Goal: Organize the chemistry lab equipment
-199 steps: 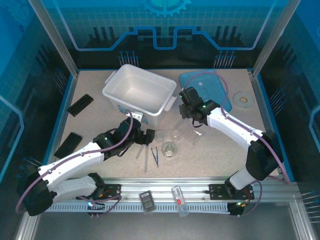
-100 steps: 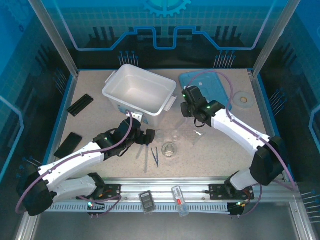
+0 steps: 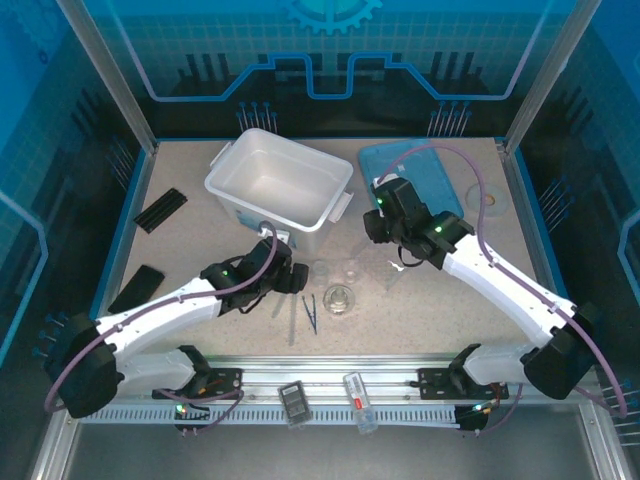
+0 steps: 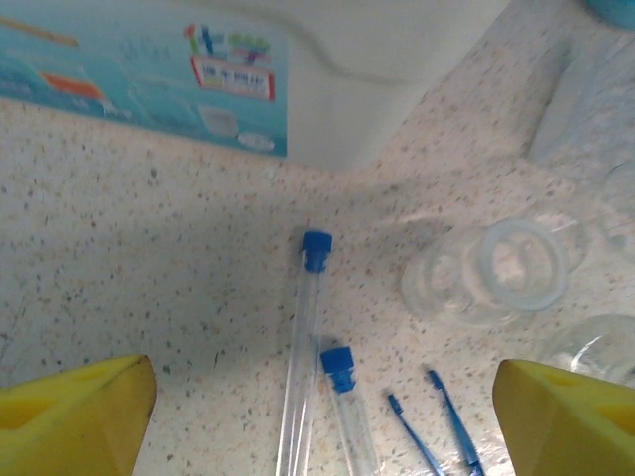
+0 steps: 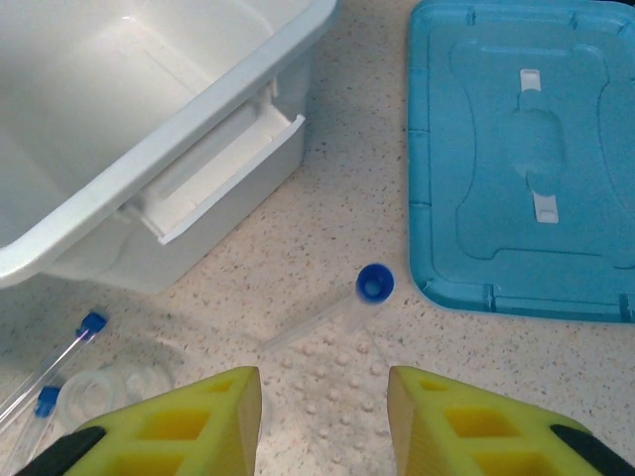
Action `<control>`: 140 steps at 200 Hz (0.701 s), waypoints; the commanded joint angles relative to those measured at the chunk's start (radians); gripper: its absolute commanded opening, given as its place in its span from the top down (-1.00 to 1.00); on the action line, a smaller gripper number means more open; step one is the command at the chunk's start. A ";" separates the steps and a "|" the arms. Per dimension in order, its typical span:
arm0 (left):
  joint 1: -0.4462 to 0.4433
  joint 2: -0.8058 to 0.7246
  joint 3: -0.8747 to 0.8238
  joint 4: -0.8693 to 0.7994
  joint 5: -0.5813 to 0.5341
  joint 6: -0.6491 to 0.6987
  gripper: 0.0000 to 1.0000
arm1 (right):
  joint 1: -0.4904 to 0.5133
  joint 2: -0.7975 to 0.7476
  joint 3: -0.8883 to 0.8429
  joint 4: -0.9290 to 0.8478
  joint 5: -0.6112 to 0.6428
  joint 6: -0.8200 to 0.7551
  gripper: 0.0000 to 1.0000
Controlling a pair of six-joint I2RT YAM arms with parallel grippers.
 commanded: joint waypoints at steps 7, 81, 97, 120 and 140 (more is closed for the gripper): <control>0.007 0.016 -0.010 -0.079 0.000 -0.073 -0.73 | 0.017 -0.047 -0.035 -0.062 -0.005 -0.002 0.21; 0.010 0.050 -0.073 -0.198 0.049 -0.191 -0.50 | 0.022 -0.079 -0.082 -0.072 -0.013 0.011 0.24; 0.010 0.070 -0.083 -0.199 0.064 -0.198 -0.46 | 0.024 -0.076 -0.085 -0.065 -0.015 0.014 0.25; 0.011 0.101 -0.086 -0.185 0.072 -0.195 -0.41 | 0.024 -0.073 -0.094 -0.046 -0.022 0.016 0.27; 0.016 0.144 -0.080 -0.170 0.089 -0.192 -0.37 | 0.026 -0.064 -0.101 -0.039 -0.024 0.025 0.28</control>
